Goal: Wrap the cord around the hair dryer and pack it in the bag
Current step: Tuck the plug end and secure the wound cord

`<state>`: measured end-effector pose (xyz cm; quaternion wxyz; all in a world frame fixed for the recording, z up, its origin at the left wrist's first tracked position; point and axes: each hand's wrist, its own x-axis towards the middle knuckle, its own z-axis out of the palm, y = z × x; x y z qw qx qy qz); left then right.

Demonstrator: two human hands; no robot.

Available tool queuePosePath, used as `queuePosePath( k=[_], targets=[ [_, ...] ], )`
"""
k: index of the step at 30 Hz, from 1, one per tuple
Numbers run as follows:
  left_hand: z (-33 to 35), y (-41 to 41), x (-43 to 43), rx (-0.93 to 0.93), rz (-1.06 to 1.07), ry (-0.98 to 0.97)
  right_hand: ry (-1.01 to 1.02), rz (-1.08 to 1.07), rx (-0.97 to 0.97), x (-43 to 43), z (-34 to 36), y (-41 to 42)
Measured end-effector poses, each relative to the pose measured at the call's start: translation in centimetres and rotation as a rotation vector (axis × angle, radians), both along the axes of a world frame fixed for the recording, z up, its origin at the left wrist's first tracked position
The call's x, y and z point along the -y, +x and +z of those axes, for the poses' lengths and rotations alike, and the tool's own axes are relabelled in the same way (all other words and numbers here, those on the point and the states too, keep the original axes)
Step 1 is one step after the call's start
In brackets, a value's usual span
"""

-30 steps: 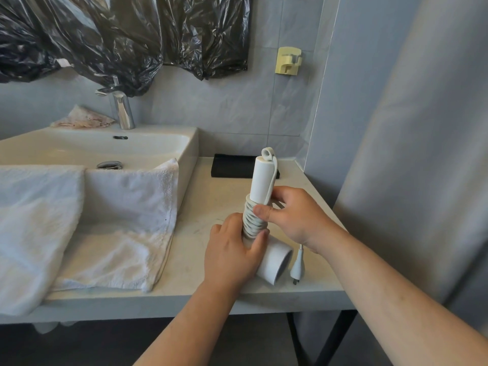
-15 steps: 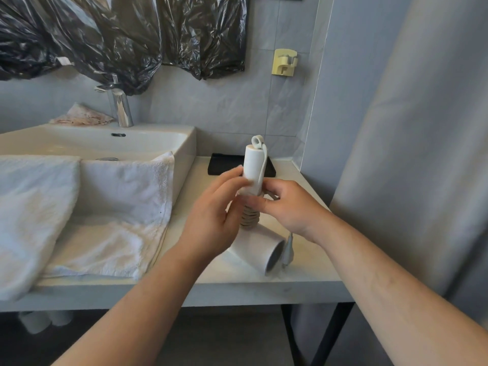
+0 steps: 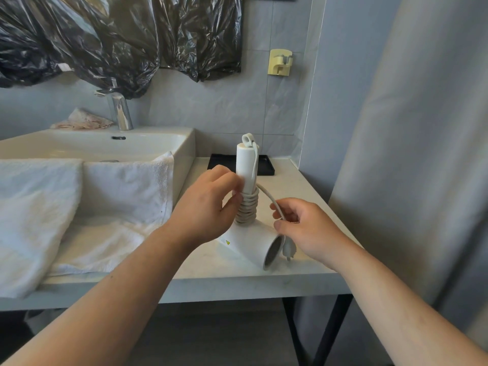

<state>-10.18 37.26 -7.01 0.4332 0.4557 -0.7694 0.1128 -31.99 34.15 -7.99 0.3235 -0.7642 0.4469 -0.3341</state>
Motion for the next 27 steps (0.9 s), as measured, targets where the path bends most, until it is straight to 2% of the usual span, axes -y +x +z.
queuePosePath(
  k=[4, 7, 13, 18, 21, 23, 27],
  targets=[
    [0.0, -0.4, -0.1, -0.008, 0.028, 0.026, 0.007, -0.068, -0.135, -0.9, -1.0, -0.4],
    [-0.2, -0.7, -0.1, -0.021, 0.035, 0.026, -0.095, -0.079, -0.199, -1.4, -0.1, -0.9],
    [-0.6, -1.1, -0.1, -0.042, 0.053, 0.021, -0.042, -0.011, 0.365, -2.4, 3.5, -0.2],
    [-0.7, -1.1, -0.3, -0.098, 0.014, 0.015, 0.243, 0.256, 0.657, -2.2, 4.3, 0.0],
    [-0.8, -1.1, -0.3, -0.148, 0.011, 0.034, 0.333, 0.403, 0.716, -2.2, 4.7, -0.3],
    [-0.9, -1.5, -0.4, -0.269, -0.002, 0.064, 0.314, 0.43, 0.71, -2.1, 4.7, -0.2],
    [0.1, -2.4, -0.5, -0.712, 0.014, 0.289, 0.202, 0.365, 0.564, -1.9, 4.3, 0.7]
  ],
)
